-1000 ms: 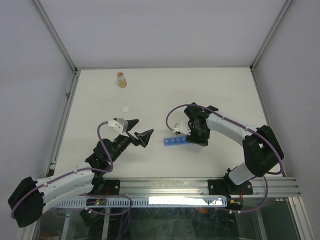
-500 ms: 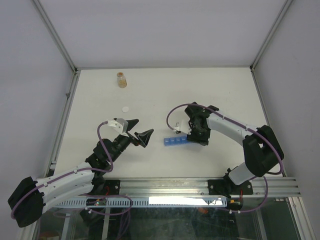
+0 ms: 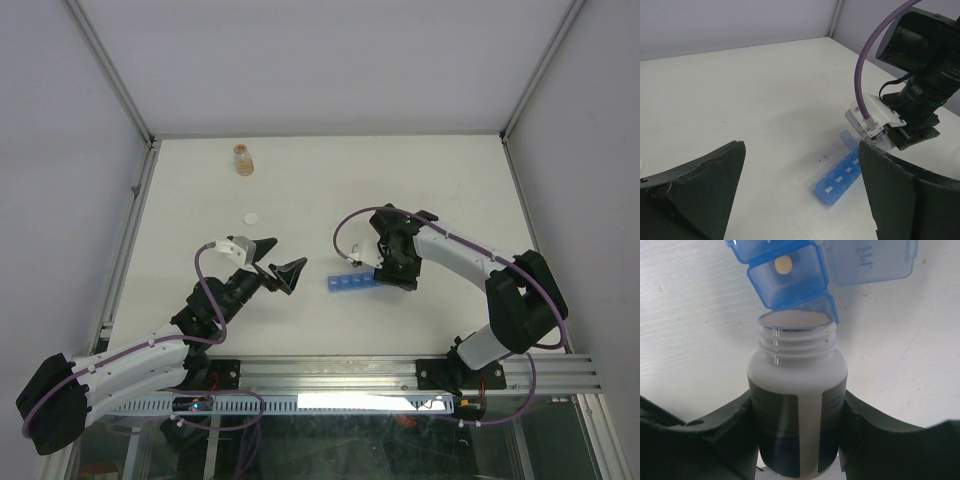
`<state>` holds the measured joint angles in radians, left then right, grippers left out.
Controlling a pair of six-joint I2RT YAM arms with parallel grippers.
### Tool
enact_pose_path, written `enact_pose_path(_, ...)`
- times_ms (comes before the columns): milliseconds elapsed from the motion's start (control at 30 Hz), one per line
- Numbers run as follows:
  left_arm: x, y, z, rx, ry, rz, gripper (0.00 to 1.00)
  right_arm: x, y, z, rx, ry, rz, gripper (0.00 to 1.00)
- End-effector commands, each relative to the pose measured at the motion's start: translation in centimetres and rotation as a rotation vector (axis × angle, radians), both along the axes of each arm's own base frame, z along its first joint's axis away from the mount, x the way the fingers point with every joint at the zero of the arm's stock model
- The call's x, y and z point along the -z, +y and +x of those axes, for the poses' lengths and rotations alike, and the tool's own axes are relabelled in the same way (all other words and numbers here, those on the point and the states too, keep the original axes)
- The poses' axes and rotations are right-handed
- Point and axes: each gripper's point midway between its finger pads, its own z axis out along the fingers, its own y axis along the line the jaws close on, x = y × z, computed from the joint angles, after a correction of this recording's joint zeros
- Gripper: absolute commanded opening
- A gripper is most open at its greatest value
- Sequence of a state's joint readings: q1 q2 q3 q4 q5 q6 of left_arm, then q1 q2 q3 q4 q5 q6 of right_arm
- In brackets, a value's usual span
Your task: Sort the pills into containers
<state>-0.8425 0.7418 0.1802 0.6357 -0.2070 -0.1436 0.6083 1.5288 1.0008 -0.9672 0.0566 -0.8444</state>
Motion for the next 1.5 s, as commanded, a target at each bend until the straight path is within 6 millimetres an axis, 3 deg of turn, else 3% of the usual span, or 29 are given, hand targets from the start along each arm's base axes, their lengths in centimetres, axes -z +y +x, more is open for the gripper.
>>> enact_pose_path(0, -1.2, 0.1, 0.1, 0.002, -0.04, -0.025, 0.99, -0.9, -0.1, 1.7, -0.002, -0.091, -0.005, 0.0)
enact_pose_path(67, -1.2, 0.0, 0.0, 0.006, -0.039, -0.021, 0.99, -1.5, 1.2, 0.1, 0.022, 0.008, 0.041, 0.0)
enact_pose_path(167, -1.2, 0.1, 0.0, 0.004, -0.04, -0.027, 0.99, -0.9, 0.1, 1.7, -0.004, -0.098, -0.005, 0.0)
enact_pose_path(233, -1.1, 0.0, 0.0, 0.009, -0.04, -0.022, 0.99, -1.5, 1.2, 0.4, 0.018, -0.008, 0.038, 0.0)
enact_pose_path(333, -1.2, 0.1, 0.0, 0.005, -0.04, -0.025, 0.99, -0.9, -0.2, 1.4, 0.007, -0.075, -0.016, 0.0)
enact_pose_path(400, -1.2, 0.1, 0.0, 0.007, -0.042, -0.026, 0.99, -1.7, 1.1, 0.3, 0.014, -0.011, 0.035, 0.0)
enact_pose_path(467, -1.2, 0.1, 0.0, 0.004, -0.042, -0.028, 0.99, -1.2, 0.0, 1.6, -0.011, -0.106, 0.001, 0.0)
enact_pose_path(500, -1.2, 0.1, 0.0, 0.005, -0.041, -0.025, 0.99, -1.3, -0.2, 1.2, -0.004, -0.072, -0.021, 0.0)
enact_pose_path(567, -1.2, 0.1, 0.0, 0.007, -0.042, -0.025, 0.99, -1.5, 1.0, 0.1, 0.007, -0.006, 0.026, 0.0)
enact_pose_path(633, -1.2, 0.1, 0.0, 0.004, -0.041, -0.029, 0.99, -1.1, 0.0, 1.6, -0.015, -0.109, -0.002, 0.0)
enact_pose_path(667, -1.1, 0.1, 0.0, 0.005, -0.04, -0.023, 0.99, -1.3, -0.3, 1.2, 0.006, -0.075, -0.015, 0.0)
enact_pose_path(733, -1.2, 0.1, 0.0, 0.007, -0.041, -0.026, 0.99, -1.8, 1.5, -0.4, 0.007, 0.005, 0.04, 0.0)
enact_pose_path(800, -1.2, 0.1, 0.0, 0.005, -0.042, -0.029, 0.99, -1.2, 0.6, 1.1, -0.035, -0.107, 0.012, 0.0)
enact_pose_path(833, -1.2, 0.1, 0.0, 0.007, -0.041, -0.025, 0.99, -1.0, 0.0, 1.2, -0.011, -0.082, -0.013, 0.0)
enact_pose_path(900, -1.1, 0.1, 0.0, 0.008, -0.041, -0.023, 0.99, -1.7, 1.1, -0.2, 0.007, 0.003, 0.021, 0.0)
enact_pose_path(1000, -1.2, 0.1, 0.0, 0.005, -0.042, -0.027, 0.99, -1.3, 0.0, 1.2, -0.018, -0.09, -0.013, 0.0)
enact_pose_path(1067, -1.2, 0.1, 0.0, 0.008, -0.043, -0.027, 0.99, -1.5, 0.9, -0.1, 0.008, 0.001, 0.013, 0.0)
enact_pose_path(1167, -1.2, 0.2, 0.0, 0.004, -0.042, -0.029, 0.99, -1.1, -0.1, 1.1, -0.013, -0.089, -0.015, 0.0)
enact_pose_path(1233, -1.2, 0.1, 0.0, 0.008, -0.042, -0.027, 0.99, -1.6, 1.1, -0.4, 0.009, 0.011, 0.016, 0.0)
enact_pose_path(1267, -1.2, 0.2, 0.0, 0.006, -0.044, -0.031, 0.99, -1.6, 1.3, -0.2, -0.011, -0.019, 0.029, 0.0)
enact_pose_path(1333, -1.2, 0.1, 0.0, 0.005, -0.042, -0.03, 0.99, -0.9, -0.1, 1.2, -0.022, -0.094, -0.016, 0.0)
enact_pose_path(1400, -1.1, 0.1, 0.0, 0.01, -0.04, -0.023, 0.99, -1.5, 0.9, -0.5, 0.014, 0.021, 0.009, 0.0)
enact_pose_path(1467, -1.2, 0.3, 0.0, 0.002, -0.044, -0.033, 0.99, -1.7, 1.3, 0.1, -0.028, -0.063, 0.03, 0.0)
